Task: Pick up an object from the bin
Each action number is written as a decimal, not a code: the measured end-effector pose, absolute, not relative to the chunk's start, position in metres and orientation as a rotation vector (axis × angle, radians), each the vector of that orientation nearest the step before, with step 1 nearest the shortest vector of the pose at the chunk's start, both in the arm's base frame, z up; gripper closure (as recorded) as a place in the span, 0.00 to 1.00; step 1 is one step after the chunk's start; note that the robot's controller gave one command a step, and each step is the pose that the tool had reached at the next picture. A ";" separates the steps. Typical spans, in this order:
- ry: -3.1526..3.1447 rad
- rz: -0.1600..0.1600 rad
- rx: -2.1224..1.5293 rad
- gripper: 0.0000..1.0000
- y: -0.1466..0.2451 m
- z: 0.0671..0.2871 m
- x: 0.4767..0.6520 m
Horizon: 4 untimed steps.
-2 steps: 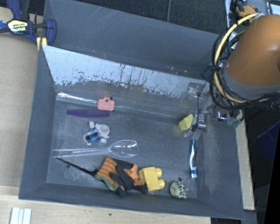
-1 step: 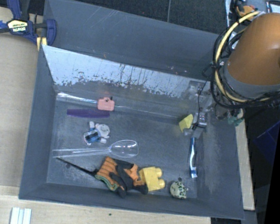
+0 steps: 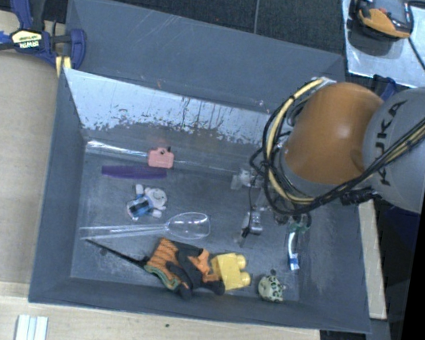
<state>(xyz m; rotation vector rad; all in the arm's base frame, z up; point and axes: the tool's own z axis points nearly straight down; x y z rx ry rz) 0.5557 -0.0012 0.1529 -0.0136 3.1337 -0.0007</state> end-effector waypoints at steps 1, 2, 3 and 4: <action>3.107 -0.003 -0.257 0.00 0.050 0.163 0.557; 3.128 -0.001 -0.155 0.00 0.088 0.146 0.571; 3.074 -0.008 -0.517 0.00 0.093 0.076 0.575; 3.113 0.002 -0.121 1.00 0.093 0.072 0.558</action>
Offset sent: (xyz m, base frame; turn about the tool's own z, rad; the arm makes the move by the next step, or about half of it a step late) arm 0.0157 0.0926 -0.0086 -0.0867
